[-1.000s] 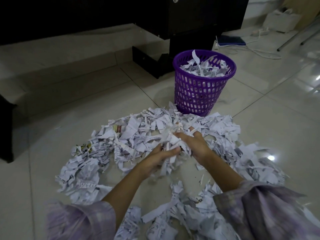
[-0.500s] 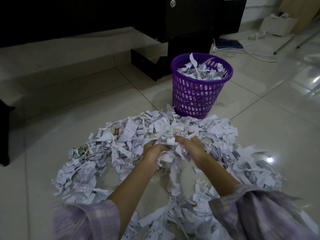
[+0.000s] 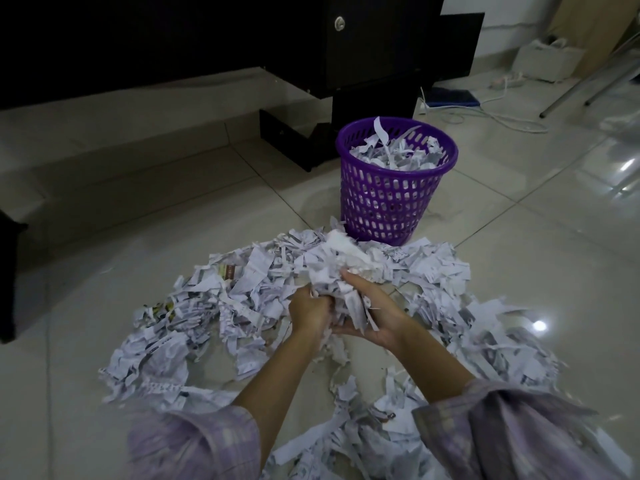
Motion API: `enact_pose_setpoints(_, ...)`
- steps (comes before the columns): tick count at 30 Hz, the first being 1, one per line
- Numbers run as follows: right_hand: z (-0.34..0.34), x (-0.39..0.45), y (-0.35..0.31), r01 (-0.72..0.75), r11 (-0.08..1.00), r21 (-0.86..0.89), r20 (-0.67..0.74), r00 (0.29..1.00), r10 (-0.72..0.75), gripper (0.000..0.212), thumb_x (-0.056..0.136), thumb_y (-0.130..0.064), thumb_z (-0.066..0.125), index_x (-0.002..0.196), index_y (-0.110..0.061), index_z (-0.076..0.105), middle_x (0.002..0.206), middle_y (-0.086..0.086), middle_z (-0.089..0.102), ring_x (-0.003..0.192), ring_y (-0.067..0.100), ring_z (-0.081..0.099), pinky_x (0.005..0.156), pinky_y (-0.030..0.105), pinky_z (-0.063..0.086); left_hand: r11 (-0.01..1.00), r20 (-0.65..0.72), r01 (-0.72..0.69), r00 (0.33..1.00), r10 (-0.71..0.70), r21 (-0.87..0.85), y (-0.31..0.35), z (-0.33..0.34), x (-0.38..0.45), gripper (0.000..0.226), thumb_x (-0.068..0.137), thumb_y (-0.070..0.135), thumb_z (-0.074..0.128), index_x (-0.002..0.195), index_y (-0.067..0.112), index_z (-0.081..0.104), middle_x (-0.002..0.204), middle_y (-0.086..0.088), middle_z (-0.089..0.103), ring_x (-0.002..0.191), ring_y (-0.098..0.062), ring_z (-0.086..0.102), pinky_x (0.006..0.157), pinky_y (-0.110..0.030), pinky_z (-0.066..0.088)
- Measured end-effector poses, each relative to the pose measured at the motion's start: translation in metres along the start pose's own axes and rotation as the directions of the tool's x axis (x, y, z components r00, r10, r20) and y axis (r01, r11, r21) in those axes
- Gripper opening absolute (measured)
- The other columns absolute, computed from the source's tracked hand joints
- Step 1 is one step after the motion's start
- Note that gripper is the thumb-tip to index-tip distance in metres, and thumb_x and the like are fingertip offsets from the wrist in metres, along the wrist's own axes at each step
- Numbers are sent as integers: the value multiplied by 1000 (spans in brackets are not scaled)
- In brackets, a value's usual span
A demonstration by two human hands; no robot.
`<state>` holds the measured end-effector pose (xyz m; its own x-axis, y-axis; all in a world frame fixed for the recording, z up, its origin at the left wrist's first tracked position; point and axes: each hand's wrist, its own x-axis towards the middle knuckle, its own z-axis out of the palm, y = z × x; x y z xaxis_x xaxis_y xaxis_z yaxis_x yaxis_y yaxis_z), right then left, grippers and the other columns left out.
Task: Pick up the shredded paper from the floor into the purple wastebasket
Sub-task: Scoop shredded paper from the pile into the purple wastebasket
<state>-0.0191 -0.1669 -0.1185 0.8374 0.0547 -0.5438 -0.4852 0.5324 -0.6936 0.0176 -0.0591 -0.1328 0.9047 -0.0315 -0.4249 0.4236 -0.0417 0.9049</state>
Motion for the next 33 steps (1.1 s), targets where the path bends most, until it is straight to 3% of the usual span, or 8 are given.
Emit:
enact_pose_setpoints(6, -4, -6, -15, 12, 1000, 25, -114, 993, -9, 22, 96, -20, 53, 101, -4, 65, 97, 17, 69, 70, 22, 65, 67, 36, 56, 998, 119, 11, 993, -18, 65, 2, 12, -5, 51, 68, 13, 68, 117, 18, 58, 113, -8, 67, 101, -28, 65, 91, -45, 54)
enact_pose_setpoints(9, -15, -5, -18, 38, 998, -56, -242, 969, -51, 37, 97, -17, 50, 128, 3, 52, 134, 25, 53, 95, 29, 59, 92, 41, 48, 996, 242, 87, 967, -78, -26, 9, 10, 1, 55, 69, 5, 74, 119, 14, 52, 111, -8, 66, 99, -28, 66, 84, -40, 56)
enact_pose_setpoints(13, -24, -10, -40, 84, 991, -108, -293, 949, -113, 39, 97, -13, 50, 132, 6, 48, 138, 25, 50, 124, 40, 51, 92, 41, 47, 996, 416, 91, 906, -83, -1, 39, 10, 8, 47, 70, 5, 67, 117, 5, 59, 105, -13, 68, 85, -26, 66, 59, -25, 55)
enact_pose_setpoints(18, -23, -14, -92, 169, 983, -76, -266, 946, -184, 39, 97, -15, 51, 131, 4, 49, 132, 23, 55, 106, 34, 61, 83, 39, 52, 986, 470, -39, 882, -43, 163, 90, 29, 22, 81, 52, 34, 80, 126, 13, 55, 122, -10, 65, 110, -29, 63, 101, -47, 48)
enact_pose_setpoints(23, -19, -14, -161, 299, 946, -125, -279, 904, -323, 36, 94, -10, 55, 126, 8, 52, 115, 25, 62, 88, 32, 64, 63, 35, 58, 952, 482, -179, 876, 38, 250, 158, 58, 26, 35, 88, 33, 66, 114, 13, 55, 107, -5, 64, 95, -24, 63, 76, -39, 55)
enact_pose_setpoints(27, -22, 4, -218, 360, 903, -233, -303, 856, -419, 57, 88, -17, 66, 136, 1, 43, 115, 26, 63, 101, 37, 66, 88, 49, 55, 878, 408, -375, 881, 238, 298, 204, 85, 47, 50, 84, 42, 69, 119, 8, 58, 111, -6, 63, 101, -22, 61, 80, -31, 49)
enact_pose_setpoints(30, -18, 14, -258, 382, 852, -359, -322, 806, -497, 25, 92, -13, 60, 111, -3, 47, 83, 8, 59, 67, 15, 65, 60, 25, 58, 869, 376, -389, 888, 265, 306, 233, 107, 68, 41, 85, 37, 69, 104, 4, 54, 96, -8, 62, 85, -21, 60, 70, -29, 44)
enact_pose_setpoints(33, -23, 33, -288, 354, 808, -471, -367, 754, -545, 31, 84, -18, 71, 105, -6, 50, 103, 15, 64, 93, 29, 65, 85, 47, 56, 870, 309, -393, 902, 302, 299, 253, 127, 90, 23, 87, 22, 63, 78, 13, 44, 74, 0, 45, 70, -16, 51, 63, -28, 38)
